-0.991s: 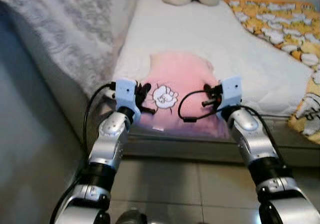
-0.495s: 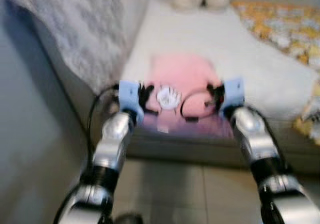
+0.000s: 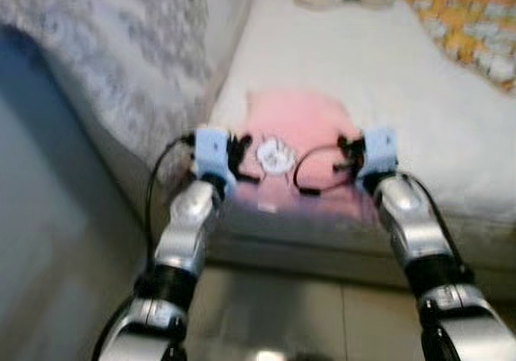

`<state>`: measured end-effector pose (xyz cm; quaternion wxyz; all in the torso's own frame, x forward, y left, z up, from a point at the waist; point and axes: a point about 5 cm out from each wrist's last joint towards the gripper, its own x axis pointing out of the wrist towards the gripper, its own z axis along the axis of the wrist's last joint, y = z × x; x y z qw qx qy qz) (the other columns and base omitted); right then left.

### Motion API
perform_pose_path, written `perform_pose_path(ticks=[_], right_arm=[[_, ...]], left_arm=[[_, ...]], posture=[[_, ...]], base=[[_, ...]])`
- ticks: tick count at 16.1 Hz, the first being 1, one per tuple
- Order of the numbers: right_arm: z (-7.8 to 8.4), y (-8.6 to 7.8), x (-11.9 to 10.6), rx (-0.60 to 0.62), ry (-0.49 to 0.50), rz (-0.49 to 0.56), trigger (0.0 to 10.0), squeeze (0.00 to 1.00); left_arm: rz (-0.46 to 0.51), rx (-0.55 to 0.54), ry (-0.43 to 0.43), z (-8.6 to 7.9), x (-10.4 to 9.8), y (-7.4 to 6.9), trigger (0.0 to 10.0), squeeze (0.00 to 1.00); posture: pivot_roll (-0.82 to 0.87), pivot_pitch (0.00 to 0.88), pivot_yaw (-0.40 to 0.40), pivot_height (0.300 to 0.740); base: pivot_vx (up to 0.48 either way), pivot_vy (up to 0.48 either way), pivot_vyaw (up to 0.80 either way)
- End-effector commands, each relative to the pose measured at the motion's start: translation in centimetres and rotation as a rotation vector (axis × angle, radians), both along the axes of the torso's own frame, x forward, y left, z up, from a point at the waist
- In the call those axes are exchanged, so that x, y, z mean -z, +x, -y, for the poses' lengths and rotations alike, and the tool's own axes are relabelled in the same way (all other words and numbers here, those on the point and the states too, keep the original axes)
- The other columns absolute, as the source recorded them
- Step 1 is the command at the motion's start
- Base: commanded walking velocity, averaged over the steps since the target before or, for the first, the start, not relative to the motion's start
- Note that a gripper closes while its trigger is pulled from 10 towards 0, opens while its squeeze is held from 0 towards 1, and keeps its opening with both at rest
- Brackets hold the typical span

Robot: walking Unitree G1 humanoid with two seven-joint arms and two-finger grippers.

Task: Clean up the room

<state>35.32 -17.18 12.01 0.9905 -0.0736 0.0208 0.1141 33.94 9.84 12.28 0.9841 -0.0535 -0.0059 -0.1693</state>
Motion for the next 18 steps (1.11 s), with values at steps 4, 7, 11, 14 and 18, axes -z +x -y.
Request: perform_pose_path(ticks=[4, 7, 11, 14, 18], right_arm=[[2.0, 0.3, -1.2, 0.100, 0.009, 0.053, 10.0, 0.00], [2.3, 0.6, -1.8, 0.107, -0.002, 0.069, 10.0, 0.00], [2.6, 1.6, -3.1, 0.095, -0.036, 0.085, 10.0, 0.00], [2.6, 2.8, -4.6, 0.080, -0.053, 0.084, 10.0, 0.00], [3.2, 3.8, -5.1, 0.085, -0.067, 0.026, 10.0, 0.00]], left_arm=[[0.050, -0.143, 0.000, -3.4, -1.2, 0.7, 10.0, 0.00], [0.079, -0.124, 0.009, -3.0, -2.3, 1.5, 10.0, 0.00], [0.118, -0.104, 0.010, -2.1, -4.2, 2.9, 10.0, 0.00], [0.125, -0.106, 0.024, -2.0, -5.4, 4.2, 10.0, 0.00], [0.055, -0.120, 0.015, -1.9, -5.1, 5.4, 10.0, 0.00]], posture=[[-0.03, 0.000, -0.009, 0.740], [-0.03, 0.000, -0.009, 0.740], [-0.03, 0.000, -0.009, 0.740], [-0.03, 0.000, -0.009, 0.740], [-0.03, 0.030, -0.016, 0.740]], base=[[0.480, 0.000, 0.00], [0.480, 0.000, 0.00], [0.480, 0.000, 0.00], [0.480, 0.000, 0.00], [0.480, 0.000, 0.00]])
